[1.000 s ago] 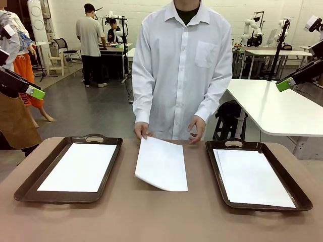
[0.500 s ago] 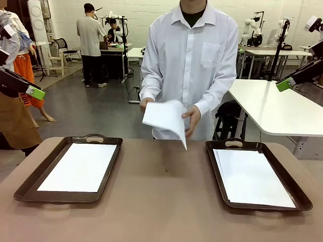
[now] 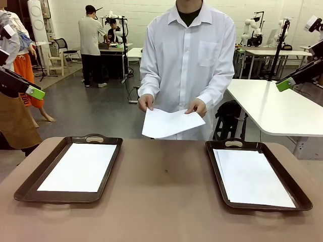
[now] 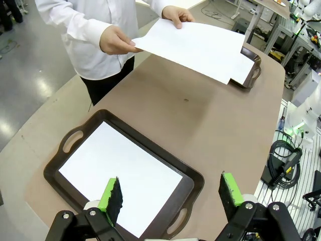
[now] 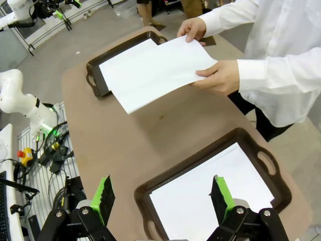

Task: Sort the A4 documents.
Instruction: Receive the A4 Paper.

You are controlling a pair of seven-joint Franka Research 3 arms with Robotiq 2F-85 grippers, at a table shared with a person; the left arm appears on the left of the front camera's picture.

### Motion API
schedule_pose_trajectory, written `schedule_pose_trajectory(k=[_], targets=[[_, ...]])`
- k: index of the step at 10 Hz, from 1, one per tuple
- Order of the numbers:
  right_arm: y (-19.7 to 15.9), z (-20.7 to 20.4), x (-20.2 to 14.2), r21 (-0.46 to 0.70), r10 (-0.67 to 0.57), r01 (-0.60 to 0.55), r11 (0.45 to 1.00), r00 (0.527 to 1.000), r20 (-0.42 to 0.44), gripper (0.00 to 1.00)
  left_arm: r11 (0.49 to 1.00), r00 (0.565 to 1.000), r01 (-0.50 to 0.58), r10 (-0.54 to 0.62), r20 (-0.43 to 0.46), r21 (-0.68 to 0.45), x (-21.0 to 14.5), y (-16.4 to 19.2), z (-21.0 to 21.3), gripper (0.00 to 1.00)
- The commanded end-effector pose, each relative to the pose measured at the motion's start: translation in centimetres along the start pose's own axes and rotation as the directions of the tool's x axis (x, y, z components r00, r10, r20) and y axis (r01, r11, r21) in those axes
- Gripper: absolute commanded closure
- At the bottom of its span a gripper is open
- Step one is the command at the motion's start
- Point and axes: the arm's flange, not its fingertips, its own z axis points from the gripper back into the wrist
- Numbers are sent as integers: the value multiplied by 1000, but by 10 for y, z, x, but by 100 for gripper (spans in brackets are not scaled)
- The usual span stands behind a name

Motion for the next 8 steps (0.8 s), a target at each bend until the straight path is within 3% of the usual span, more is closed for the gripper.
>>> schedule_pose_trajectory(k=[1,8], targets=[[-1,0,0,1,2,-2,1000,1000,0,0,1000,1000,1,-1,-2,2,0,-1,0,0],[-1,0,0,1,2,-2,1000,1000,0,0,1000,1000,1,-1,-2,2,0,-1,0,0]])
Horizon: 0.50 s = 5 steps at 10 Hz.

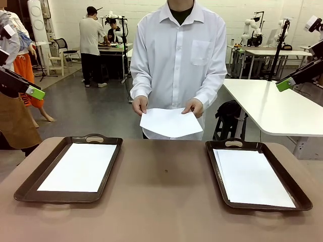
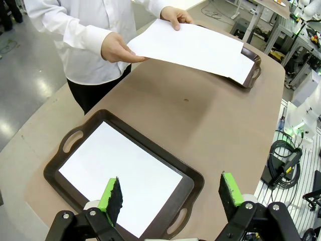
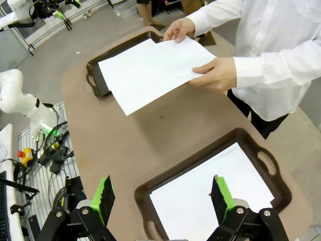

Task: Sort the A4 documents.
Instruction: Receive the A4 Paper.

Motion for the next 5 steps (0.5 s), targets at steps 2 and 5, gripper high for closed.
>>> schedule_pose_trajectory(k=[2,5], targets=[[-1,0,0,1,2,-2,1000,1000,0,0,1000,1000,1,-1,-2,2,0,-1,0,0],[-1,0,0,1,2,-2,1000,1000,0,0,1000,1000,1,-1,-2,2,0,-1,0,0]])
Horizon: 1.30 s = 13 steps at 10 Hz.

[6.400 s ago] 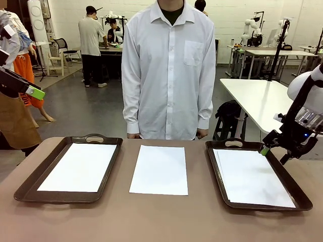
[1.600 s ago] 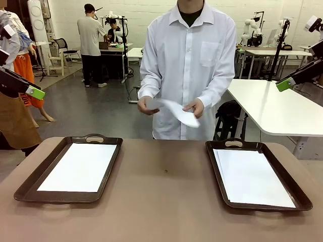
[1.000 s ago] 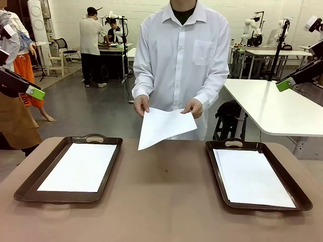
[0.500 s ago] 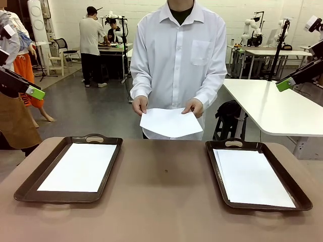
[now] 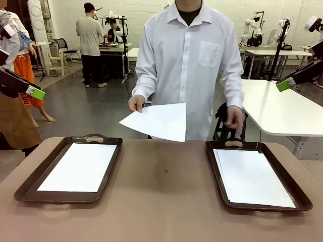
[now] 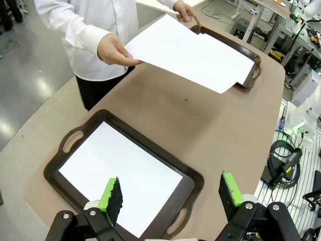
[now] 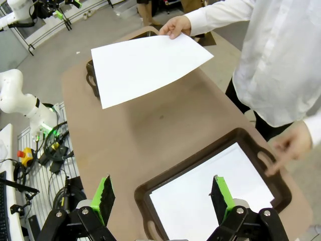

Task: Sort the A4 documents.
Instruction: Receive the A4 Paper.

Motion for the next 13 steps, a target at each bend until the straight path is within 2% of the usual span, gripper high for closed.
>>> schedule_pose_trajectory(k=[1,13], targets=[[-1,0,0,1,2,-2,1000,1000,0,0,1000,1000,1,-1,-2,2,0,-1,0,0],[-1,0,0,1,2,-2,1000,1000,0,0,1000,1000,1,-1,-2,2,0,-1,0,0]])
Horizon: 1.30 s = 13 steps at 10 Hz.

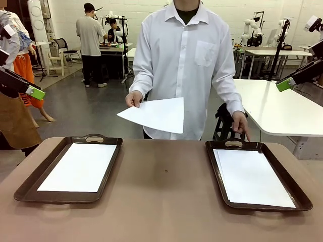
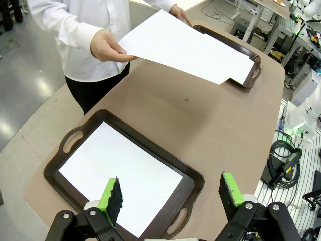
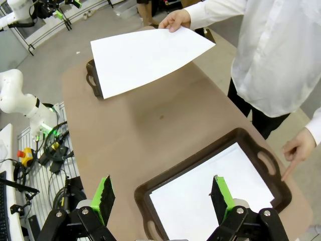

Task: Sort the A4 documents.
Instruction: Receive the A4 Paper.

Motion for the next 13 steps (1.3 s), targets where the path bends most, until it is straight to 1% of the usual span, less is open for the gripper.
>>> schedule_pose_trajectory(k=[1,3,4,5,7,10,12,13], targets=[[-1,0,0,1,2,-2,1000,1000,0,0,1000,1000,1,-1,-2,2,0,-1,0,0],[0,0,0,0,0,0,1000,1000,0,0,1000,1000,1,-1,-2,2,0,-1,0,0],[-8,-4,-4,11,-64,64,998,998,8,0,1000,1000,1,-1,-2,2,0,-1,0,0],[-18,-19,-6,20,-145,145,989,989,4,0,1000,1000,1,-1,-2,2,0,-1,0,0],[-33,-65,-8,49,-262,265,963,964,-48,0,1000,1000,1,-1,-2,2,0,-1,0,0],[-42,-129,-9,139,-401,412,901,911,-102,0,1000,1000,1,-1,-2,2,0,-1,0,0],[-50,-162,-3,246,-509,511,823,857,-79,0,1000,1000,1,-1,-2,2,0,-1,0,0],[-48,-176,1,233,-521,527,817,849,-92,0,1000,1000,1,-1,-2,2,0,-1,0,0]])
